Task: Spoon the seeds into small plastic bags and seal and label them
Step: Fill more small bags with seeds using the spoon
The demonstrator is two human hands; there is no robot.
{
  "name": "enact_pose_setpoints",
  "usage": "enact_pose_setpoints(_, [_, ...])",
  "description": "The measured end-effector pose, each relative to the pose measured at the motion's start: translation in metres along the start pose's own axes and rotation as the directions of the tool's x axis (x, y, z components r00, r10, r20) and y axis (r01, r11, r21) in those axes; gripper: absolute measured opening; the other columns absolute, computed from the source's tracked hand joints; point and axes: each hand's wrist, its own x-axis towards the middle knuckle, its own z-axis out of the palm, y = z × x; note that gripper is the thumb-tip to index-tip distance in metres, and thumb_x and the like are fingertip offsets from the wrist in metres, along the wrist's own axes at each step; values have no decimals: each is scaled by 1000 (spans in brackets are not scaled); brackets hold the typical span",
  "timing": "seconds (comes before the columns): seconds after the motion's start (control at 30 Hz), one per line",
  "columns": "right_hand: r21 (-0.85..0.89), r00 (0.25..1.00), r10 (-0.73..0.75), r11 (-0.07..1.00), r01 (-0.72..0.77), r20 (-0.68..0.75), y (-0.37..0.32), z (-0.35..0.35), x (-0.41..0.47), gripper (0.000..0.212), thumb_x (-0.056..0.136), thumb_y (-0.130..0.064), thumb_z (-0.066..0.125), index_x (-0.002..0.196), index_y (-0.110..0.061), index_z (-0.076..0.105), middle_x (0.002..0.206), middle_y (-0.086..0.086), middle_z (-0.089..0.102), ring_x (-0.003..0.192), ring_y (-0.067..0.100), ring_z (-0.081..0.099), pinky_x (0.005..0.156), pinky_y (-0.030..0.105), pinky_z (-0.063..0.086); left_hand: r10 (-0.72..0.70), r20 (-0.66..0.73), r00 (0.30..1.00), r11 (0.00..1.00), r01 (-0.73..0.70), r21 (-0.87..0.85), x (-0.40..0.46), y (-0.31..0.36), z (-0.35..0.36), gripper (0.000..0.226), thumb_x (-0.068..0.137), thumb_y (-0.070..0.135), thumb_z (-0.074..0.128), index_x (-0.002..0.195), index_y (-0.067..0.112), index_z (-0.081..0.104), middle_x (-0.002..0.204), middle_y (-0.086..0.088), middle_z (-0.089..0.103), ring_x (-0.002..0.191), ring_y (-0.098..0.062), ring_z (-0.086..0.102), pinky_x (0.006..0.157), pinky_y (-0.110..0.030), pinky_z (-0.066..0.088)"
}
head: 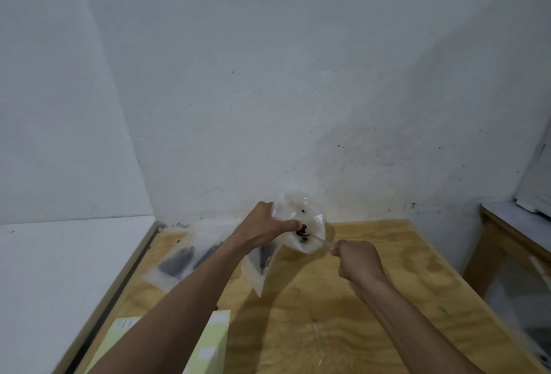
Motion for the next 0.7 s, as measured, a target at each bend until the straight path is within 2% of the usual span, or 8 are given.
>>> enact_pose_setpoints(0.07, [22,1000,-4,1000,4,11,-5,-4,-1,24,93,-3,53,74,-3,67,64,5,54,52,18,46,44,24,36,-9,-19,1000,1000,9,-1,-1,-3,-1,16,82,26,80,74,19,68,58,17,65,52,4,58,53,-12,42])
enact_pose_setpoints(0.17, [4,1000,-18,1000,18,17,-16,-14,-4,26,91,-4,55,67,-5,64,62,5,51,50,20,42,47,27,32,-11,-20,1000,1000,11,20,-2,-8,-1,25,75,33,83,92,18,74,81,6,75,71,-7,70,65,-28,54])
enact_pose_setpoints(0.27, [-18,999,-29,999,29,38,-31,-26,-9,27,90,-3,56,64,-7,60,55,3,44,45,18,39,43,24,30,10,-9,1000,998,-9,64,-7,-8,0,18,79,23,84,87,22,68,72,9,66,56,5,59,58,-16,44])
enact_pose_setpoints(0.33, [-57,997,-55,997,58,59,-43,-33,-13,27,89,-2,56,62,-9,59,50,1,42,35,13,37,41,22,28,17,-34,999,994,-13,111,-10,-10,2,22,80,24,83,89,24,63,85,14,58,65,5,59,58,-12,44])
enact_pose_setpoints(0.4, [-87,993,-86,992,93,74,-54,-40,-15,26,86,-1,58,61,-8,60,45,1,41,29,10,36,41,23,28,-4,-46,999,986,11,169,-10,-14,3,43,76,39,83,107,21,61,108,9,53,86,-1,57,70,-19,48])
enact_pose_setpoints(0.5, [-95,992,-106,989,112,73,-70,-48,-15,19,85,-5,62,67,-6,62,49,3,41,35,15,36,41,24,28,-32,-56,998,976,43,214,-11,-20,3,78,66,58,80,130,24,53,134,3,45,108,-13,55,83,-28,49])
enact_pose_setpoints(0.6, [-95,984,-150,983,160,99,-82,-53,-13,18,86,-7,61,69,-3,63,54,5,40,38,17,34,44,27,27,-38,-56,998,977,49,206,-14,-21,3,79,68,56,82,133,24,51,135,4,42,111,-13,52,83,-25,45])
enact_pose_setpoints(0.7, [-160,968,-198,962,222,152,-88,-51,-14,22,84,-10,61,63,-5,64,56,6,40,40,18,33,49,30,28,-27,-27,999,981,32,193,-15,-18,2,62,67,53,84,117,25,60,125,8,50,101,-7,57,76,-21,48])
